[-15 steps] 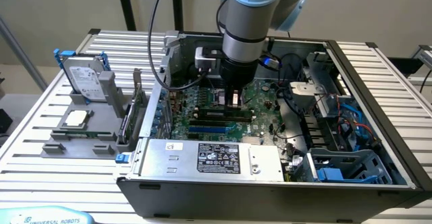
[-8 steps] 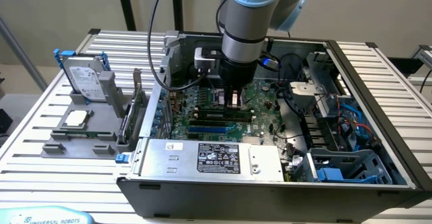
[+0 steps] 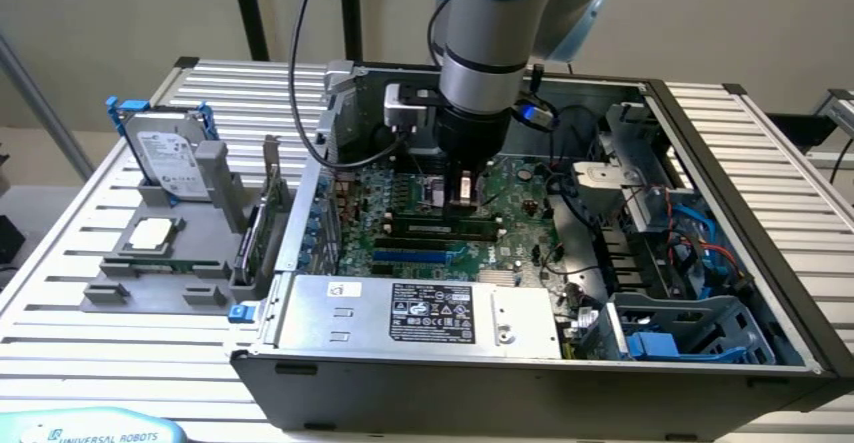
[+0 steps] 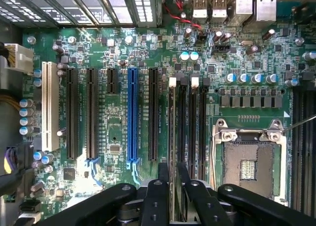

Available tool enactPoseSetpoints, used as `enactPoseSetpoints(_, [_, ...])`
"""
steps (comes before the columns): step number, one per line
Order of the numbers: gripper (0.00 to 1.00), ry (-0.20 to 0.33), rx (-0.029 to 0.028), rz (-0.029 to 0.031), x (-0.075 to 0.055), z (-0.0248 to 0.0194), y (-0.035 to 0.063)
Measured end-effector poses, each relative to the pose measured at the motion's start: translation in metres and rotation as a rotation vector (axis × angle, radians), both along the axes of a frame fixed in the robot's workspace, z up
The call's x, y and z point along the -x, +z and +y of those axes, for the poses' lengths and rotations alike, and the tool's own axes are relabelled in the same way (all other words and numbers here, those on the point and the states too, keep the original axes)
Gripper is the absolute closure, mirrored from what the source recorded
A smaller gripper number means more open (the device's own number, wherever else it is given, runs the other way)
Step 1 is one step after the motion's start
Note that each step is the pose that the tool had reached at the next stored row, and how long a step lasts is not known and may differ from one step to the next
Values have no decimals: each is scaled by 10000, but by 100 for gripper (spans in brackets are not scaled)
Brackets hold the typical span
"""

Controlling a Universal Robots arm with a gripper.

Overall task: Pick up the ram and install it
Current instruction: 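Insert the ram into the slot, then press down the ram until it locks into place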

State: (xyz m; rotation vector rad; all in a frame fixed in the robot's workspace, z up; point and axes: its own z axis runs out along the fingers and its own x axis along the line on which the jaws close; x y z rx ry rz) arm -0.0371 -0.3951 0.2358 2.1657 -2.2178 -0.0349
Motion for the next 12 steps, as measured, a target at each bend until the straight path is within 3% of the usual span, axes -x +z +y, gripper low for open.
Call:
enactPoseSetpoints(5, [81, 0, -48, -5, 4, 0, 54])
enactPoseSetpoints(7, [89, 1, -51, -14, 9, 0, 56])
enactPoseSetpoints(12, [89, 1, -50, -15, 9, 0, 56])
